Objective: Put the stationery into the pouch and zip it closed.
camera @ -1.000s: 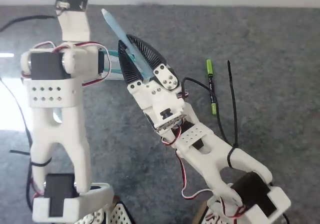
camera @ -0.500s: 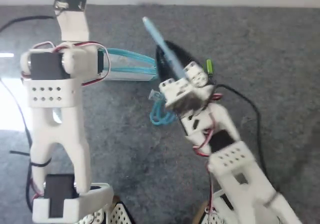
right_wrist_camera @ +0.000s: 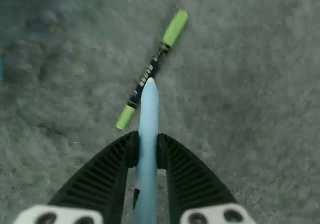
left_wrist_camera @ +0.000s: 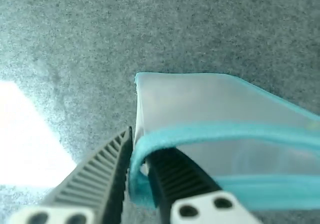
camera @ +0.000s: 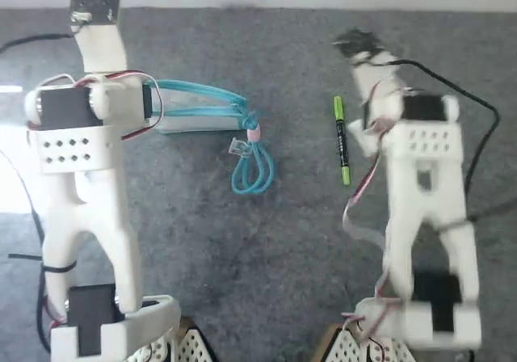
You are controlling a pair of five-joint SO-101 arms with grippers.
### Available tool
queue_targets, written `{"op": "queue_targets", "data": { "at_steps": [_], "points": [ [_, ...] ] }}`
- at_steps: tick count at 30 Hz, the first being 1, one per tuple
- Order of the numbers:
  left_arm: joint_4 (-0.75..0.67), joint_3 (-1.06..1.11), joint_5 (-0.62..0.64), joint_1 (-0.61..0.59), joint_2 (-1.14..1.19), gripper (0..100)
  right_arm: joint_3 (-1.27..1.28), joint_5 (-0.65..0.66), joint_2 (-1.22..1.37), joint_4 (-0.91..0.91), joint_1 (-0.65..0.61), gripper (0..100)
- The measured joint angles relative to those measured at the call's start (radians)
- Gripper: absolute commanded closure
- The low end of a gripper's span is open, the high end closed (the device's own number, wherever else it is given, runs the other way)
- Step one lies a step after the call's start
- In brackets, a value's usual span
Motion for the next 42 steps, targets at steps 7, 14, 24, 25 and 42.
{"op": "queue_targets", "data": {
  "at_steps": [7,14,24,25,42],
  "points": [
    [-0.009,0.005,0.000,0.000,0.000,99,-0.213,0.014,0.531,-0.052,0.080,99.0],
    [-0.009,0.005,0.000,0.000,0.000,99,-0.348,0.086,0.720,0.028,0.080,85.8],
    [-0.009,0.006,0.000,0.000,0.000,99,-0.347,0.158,0.597,0.192,0.068,79.0],
    [-0.015,0.006,0.000,0.000,0.000,99,-0.347,0.166,0.578,0.204,0.066,79.0],
    [-0.044,0.049,0.000,0.000,-0.002,99,-0.365,0.195,0.644,0.089,0.034,79.4]
  ]
}}
